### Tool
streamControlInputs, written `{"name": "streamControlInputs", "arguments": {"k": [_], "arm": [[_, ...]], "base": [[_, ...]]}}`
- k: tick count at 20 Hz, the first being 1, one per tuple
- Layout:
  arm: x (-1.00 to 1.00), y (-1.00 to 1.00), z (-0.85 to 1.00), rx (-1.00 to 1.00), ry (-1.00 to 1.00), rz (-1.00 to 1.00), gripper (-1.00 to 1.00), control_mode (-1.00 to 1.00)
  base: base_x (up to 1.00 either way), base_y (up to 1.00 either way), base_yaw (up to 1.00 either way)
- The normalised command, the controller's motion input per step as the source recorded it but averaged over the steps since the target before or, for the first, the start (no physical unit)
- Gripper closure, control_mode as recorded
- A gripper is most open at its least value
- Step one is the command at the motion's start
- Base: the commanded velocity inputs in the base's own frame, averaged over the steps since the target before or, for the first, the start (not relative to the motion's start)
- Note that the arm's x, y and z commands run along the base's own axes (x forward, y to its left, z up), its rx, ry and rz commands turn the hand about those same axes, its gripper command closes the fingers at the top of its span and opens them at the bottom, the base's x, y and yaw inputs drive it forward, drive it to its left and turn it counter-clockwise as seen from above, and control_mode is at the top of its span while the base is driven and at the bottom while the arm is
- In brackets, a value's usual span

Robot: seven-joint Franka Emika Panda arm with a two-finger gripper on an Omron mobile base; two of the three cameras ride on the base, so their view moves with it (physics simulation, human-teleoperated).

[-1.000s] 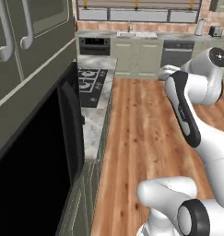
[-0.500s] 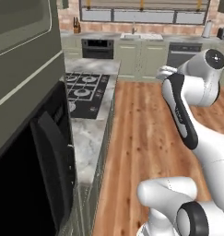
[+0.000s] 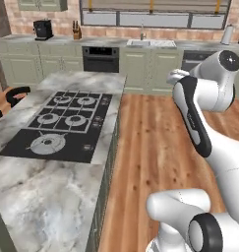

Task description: Take the cheese, fish, and lime from the fridge and place them on the plate on the dining counter to create an appetizer plate.

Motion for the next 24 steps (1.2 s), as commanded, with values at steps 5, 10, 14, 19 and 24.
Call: {"name": "streamControlInputs", "arguments": {"k": [5,10,14,19,24], "arm": [[0.0,0.0,0.0,0.0,0.0,0.0,1.0,1.0],[0.0,0.0,0.0,0.0,0.0,0.0,1.0,1.0],[0.0,0.0,0.0,0.0,0.0,0.0,1.0,1.0],[0.0,0.0,0.0,0.0,0.0,0.0,1.0,1.0],[0.0,0.0,0.0,0.0,0.0,0.0,1.0,1.0]], "base": [[1.0,-0.75,0.0],[1.0,-0.8,0.0],[1.0,-0.79,0.0],[1.0,-0.77,0.0],[1.0,-0.72,0.0]]}}
